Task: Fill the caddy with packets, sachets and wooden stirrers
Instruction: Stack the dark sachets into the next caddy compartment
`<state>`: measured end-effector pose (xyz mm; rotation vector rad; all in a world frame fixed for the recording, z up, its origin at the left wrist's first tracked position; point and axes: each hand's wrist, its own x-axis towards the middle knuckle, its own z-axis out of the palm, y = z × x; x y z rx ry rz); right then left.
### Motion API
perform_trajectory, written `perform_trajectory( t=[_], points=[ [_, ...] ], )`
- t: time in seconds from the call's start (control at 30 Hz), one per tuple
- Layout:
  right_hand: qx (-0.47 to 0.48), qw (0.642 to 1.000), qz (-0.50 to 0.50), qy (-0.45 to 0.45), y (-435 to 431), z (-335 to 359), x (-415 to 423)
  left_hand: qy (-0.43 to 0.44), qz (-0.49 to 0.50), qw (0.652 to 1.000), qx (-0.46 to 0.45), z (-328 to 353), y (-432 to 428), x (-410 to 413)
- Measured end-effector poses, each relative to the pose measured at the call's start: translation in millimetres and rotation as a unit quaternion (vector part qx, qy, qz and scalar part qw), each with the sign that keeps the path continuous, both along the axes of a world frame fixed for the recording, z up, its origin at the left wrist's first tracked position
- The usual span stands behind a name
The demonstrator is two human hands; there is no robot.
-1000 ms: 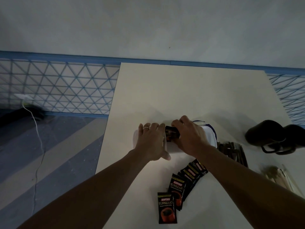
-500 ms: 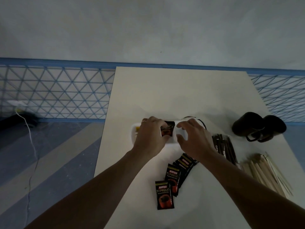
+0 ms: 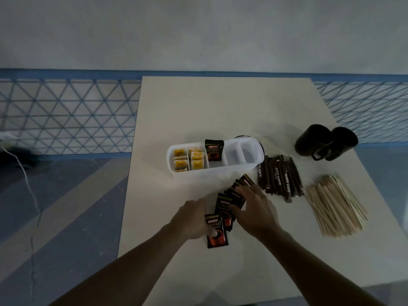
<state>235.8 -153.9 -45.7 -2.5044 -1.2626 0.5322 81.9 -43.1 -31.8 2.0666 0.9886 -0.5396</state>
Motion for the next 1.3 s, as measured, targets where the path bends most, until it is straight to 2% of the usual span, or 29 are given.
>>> perform_trajectory(
  t=[0.17,0.43,0.73,0.83,0.9,1.13,1.3],
  points=[
    [-0.033,0.999,-0.037,0.001,-3.0,-8.1,-14.1,-0.011,0.046,0.998,0.042,-17.5,-23.5,-4.7],
    [-0.033,0.997,-0.071,0.027,0.7,-17.3,-19.0,-0.069,0.073,0.991,0.088,-26.6,-38.7,-6.8],
    [-0.037,0.996,-0.071,0.05,6.3,-12.6,-11.5,-0.118,0.108,0.984,0.074,-22.7,-30.1,-1.5],
    [0.009,0.996,-0.052,0.076,6.3,-9.7,-7.9,-0.124,0.112,0.984,0.055,-22.9,-28.5,1.1],
    [0.041,0.99,-0.031,0.135,6.1,-6.8,-4.8,-0.127,0.11,0.984,0.057,-22.1,-26.9,2.1],
    [-0.013,0.967,0.014,0.254,9.0,3.4,6.5,-0.141,0.104,0.983,0.047,-17.8,-14.9,9.8],
    [-0.009,0.974,0.053,0.222,13.9,12.4,9.3,-0.162,0.081,0.981,0.064,-12.9,-4.1,13.7]
  ],
)
